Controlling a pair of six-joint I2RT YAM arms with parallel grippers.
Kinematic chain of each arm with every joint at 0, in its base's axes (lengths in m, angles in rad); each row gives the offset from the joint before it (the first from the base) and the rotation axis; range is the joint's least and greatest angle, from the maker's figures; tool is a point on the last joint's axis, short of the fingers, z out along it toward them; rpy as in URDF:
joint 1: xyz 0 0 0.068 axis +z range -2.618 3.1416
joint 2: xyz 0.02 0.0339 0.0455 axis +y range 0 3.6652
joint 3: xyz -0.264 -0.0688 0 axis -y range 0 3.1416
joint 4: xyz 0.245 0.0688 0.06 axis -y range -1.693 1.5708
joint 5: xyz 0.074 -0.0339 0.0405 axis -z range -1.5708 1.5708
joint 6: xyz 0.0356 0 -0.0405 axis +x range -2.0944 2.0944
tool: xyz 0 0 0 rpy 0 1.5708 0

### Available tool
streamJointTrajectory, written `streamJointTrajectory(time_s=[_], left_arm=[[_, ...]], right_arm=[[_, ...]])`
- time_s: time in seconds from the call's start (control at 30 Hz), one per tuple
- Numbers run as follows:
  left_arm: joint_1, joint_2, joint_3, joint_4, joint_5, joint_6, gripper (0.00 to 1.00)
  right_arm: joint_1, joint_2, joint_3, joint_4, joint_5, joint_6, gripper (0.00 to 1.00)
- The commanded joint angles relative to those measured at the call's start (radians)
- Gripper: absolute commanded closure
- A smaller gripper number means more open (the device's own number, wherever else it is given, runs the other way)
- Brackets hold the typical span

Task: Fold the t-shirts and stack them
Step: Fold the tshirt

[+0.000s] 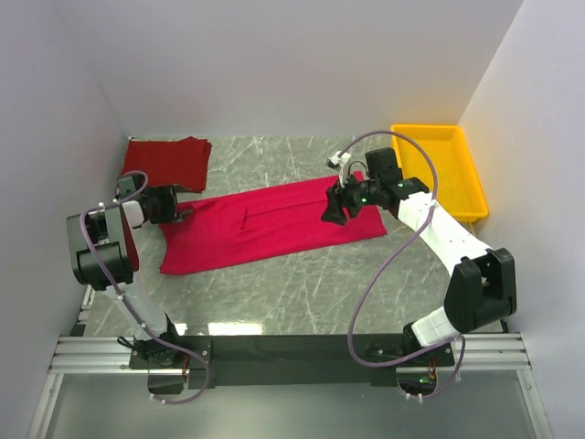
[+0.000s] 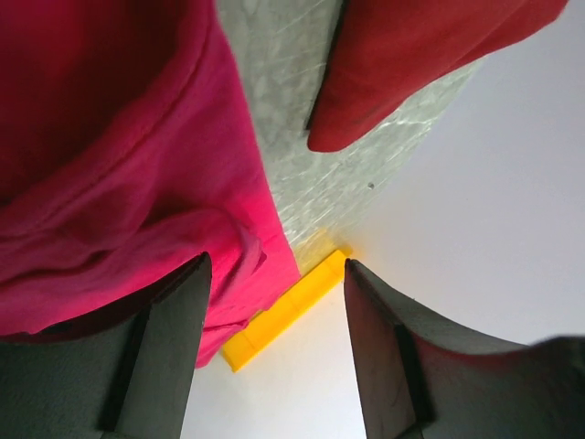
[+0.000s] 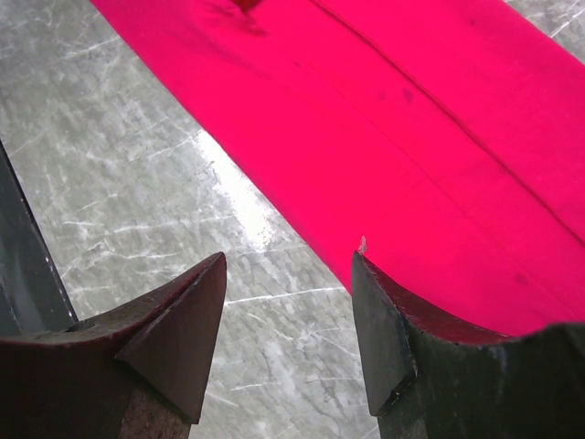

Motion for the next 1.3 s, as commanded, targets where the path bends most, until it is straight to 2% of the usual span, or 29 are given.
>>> streamJointTrajectory(time_s=[0.0, 0.3, 0.37, 0.4, 0.47, 0.5, 0.53, 0.6, 0.7, 0.77, 0.97, 1.13, 1.27], left_arm=[[0.029, -0.002, 0.058, 0.002, 0.031, 0.044, 0.35], [0.093, 0.009, 0.130, -0.011, 0.066, 0.042, 0.35], [0.104, -0.009, 0.148, -0.026, 0.074, 0.097, 0.35], [0.110, -0.018, 0.156, -0.044, 0.080, 0.134, 0.35], [0.118, -0.063, 0.199, -0.130, 0.064, 0.318, 0.35], [0.118, -0.086, 0.234, -0.256, -0.008, 0.472, 0.35], [0.118, -0.110, 0.237, -0.315, -0.042, 0.538, 0.35], [0.121, -0.214, 0.187, -0.426, -0.126, 0.681, 0.35], [0.121, -0.356, 0.081, -0.506, -0.206, 0.809, 0.35], [0.119, -0.440, 0.023, -0.543, -0.231, 0.850, 0.35], [0.118, -0.520, -0.114, -0.609, -0.288, 0.939, 0.38], [0.098, -0.496, -0.113, -0.626, -0.286, 0.959, 0.41], [0.086, -0.401, -0.082, -0.649, -0.317, 0.976, 0.43]], right_arm=[[-0.012, -0.051, -0.002, 0.020, -0.008, 0.000, 0.37], [-0.016, -0.048, -0.002, 0.015, -0.008, -0.003, 0.37], [-0.017, -0.051, -0.001, 0.011, -0.004, -0.012, 0.37], [-0.018, -0.052, -0.001, 0.006, 0.006, -0.017, 0.37], [-0.026, -0.054, 0.002, -0.014, 0.021, -0.035, 0.37], [-0.029, -0.055, 0.002, -0.023, 0.027, -0.045, 0.37], [-0.033, -0.054, 0.002, -0.046, 0.048, -0.069, 0.37], [-0.055, -0.045, 0.002, -0.075, 0.070, -0.095, 0.37], [-0.115, -0.006, 0.005, -0.129, 0.096, -0.124, 0.37], [-0.162, 0.032, 0.005, -0.164, 0.111, -0.131, 0.38], [-0.231, 0.113, -0.007, -0.198, 0.131, -0.128, 0.43], [-0.253, 0.139, -0.012, -0.181, 0.119, -0.109, 0.44], [-0.266, 0.150, -0.001, -0.184, 0.098, -0.101, 0.44]])
